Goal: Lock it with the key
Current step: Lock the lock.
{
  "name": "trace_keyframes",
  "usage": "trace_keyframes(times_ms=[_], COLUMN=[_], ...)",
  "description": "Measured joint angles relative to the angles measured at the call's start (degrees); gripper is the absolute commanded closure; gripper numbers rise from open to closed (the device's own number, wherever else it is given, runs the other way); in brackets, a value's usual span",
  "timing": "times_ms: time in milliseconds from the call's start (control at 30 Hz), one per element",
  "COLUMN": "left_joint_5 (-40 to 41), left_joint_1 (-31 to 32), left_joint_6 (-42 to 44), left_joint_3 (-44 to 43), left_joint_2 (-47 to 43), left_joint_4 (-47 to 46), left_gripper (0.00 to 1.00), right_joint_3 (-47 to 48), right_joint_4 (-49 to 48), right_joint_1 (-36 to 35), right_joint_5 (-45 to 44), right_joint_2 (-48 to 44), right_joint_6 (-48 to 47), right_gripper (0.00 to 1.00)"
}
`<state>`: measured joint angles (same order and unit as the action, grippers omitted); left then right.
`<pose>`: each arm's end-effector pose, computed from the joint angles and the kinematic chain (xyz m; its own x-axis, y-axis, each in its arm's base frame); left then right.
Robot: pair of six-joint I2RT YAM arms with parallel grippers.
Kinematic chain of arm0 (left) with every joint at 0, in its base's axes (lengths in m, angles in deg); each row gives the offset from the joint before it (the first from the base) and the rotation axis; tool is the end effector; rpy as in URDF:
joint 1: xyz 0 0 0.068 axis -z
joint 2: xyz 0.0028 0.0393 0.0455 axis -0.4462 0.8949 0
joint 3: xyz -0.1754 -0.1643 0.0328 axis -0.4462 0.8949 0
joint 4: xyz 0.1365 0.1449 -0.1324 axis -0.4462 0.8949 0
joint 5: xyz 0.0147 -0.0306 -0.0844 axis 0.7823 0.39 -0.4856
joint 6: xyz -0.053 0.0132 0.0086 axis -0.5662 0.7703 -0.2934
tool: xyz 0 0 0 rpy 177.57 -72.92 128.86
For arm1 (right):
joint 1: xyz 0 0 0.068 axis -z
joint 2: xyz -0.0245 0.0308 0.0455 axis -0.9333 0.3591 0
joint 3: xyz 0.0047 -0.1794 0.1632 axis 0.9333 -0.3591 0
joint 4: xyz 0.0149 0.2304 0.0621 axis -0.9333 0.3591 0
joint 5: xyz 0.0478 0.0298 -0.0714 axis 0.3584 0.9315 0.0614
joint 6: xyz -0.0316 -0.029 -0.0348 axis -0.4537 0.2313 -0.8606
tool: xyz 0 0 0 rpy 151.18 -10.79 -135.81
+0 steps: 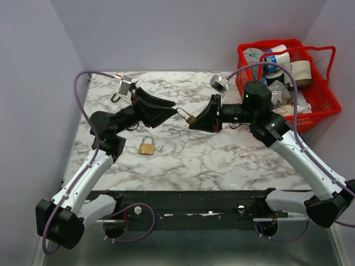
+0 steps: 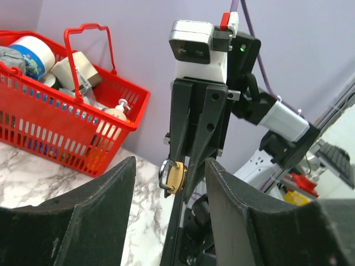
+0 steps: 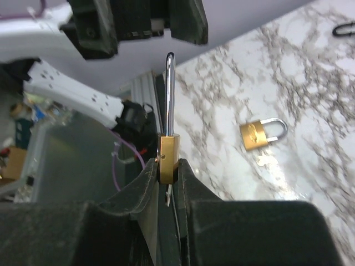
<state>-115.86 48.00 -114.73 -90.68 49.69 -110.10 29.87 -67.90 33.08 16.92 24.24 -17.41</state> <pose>0.1846 -0.1016 0.3862 -0.4033 -0.4660 -0.7875 0.8673 0.0799 -0.4914 0.1831 0.1666 0.3915 -0.3663 -0.1040 -0.9247 -0.9247 0.1518 0.3492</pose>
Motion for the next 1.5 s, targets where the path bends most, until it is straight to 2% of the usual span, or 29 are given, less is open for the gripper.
trace_keyframes(times_ms=[100,300,400,633,800,833,933,1033,1100,1133,1200,1300,1333,1367,1400,1433,1467,1500], left_joint_5=[1.6,3.2,3.7,3.9,3.9,3.9,3.9,4.1,4.3,4.5,4.7,5.4,5.4,5.5,5.5,5.5,5.5,5.5], left_joint_1=[0.4,1.9,2.9,4.5,4.8,4.9,4.9,4.9,5.0,5.1,5.3,5.7,5.8,5.9,6.0,6.0,6.0,6.0], left_joint_6=[-1.7,-2.8,-3.1,-3.5,-3.9,-4.1,-4.5,-5.1,-5.3,-5.3,-5.4,-5.3,-5.3,-5.5,-5.4,-5.4,-5.4,-5.4], left_joint_3=[0.0,-0.5,-1.4,-3.9,-4.7,-4.7,-4.8,-5.4,-6.2,-6.6,-6.9,-6.9,-6.9,-6.9,-6.9,-6.9,-6.9,-6.9], left_joint_2=[1.3,3.3,3.6,4.6,5.2,5.3,5.3,5.6,5.7,5.7,5.7,6.1,6.3,6.3,6.3,6.3,6.3,6.3], left_joint_4=[-1.7,-2.1,-2.6,-3.3,-3.6,-3.6,-3.6,-3.3,-3.3,-3.3,-3.3,-3.2,-3.2,-3.2,-3.3,-3.3,-3.2,-3.2], left_gripper=[0.41,0.56,0.59,0.83,0.92,0.88,0.56,0.55,0.61,0.71,0.78,0.97,1.0,1.0,1.0,1.0,1.0,1.0], right_joint_3=[-1.6,-3.0,-3.0,-3.2,-3.4,-3.5,-3.8,-4.1,-4.2,-4.2,-4.2,-4.2,-4.2,-4.2,-4.2,-4.2,-4.2,-4.2], right_joint_4=[-7.4,-16.5,-18.3,-20.7,-21.6,-21.7,-22.3,-22.5,-22.5,-22.5,-22.6,-22.8,-22.8,-22.8,-22.8,-22.8,-22.8,-22.8], right_joint_1=[0.0,0.0,0.2,0.2,0.3,0.3,0.3,0.3,0.3,0.3,0.3,0.3,0.3,0.3,0.3,0.3,0.3,0.3], right_joint_5=[0.0,-0.1,0.0,0.1,0.1,0.1,0.3,0.3,0.3,0.3,0.3,1.0,1.2,1.5,1.8,1.9,2.1,2.1], right_joint_2=[-0.1,-0.1,-0.1,0.0,0.0,0.1,0.1,0.1,0.2,0.3,0.5,0.5,0.5,0.6,0.7,0.7,0.7,0.7], right_joint_6=[6.5,13.9,15.6,18.1,18.8,18.8,18.9,18.9,18.9,18.9,18.9,18.9,18.9,19.1,19.2,19.3,19.4,19.4], right_gripper=[0.99,0.99,0.99,0.99,0.99,0.99,0.99,0.99,0.99,0.99,0.99,0.99,0.99,0.95,0.83,0.65,0.37,0.3])
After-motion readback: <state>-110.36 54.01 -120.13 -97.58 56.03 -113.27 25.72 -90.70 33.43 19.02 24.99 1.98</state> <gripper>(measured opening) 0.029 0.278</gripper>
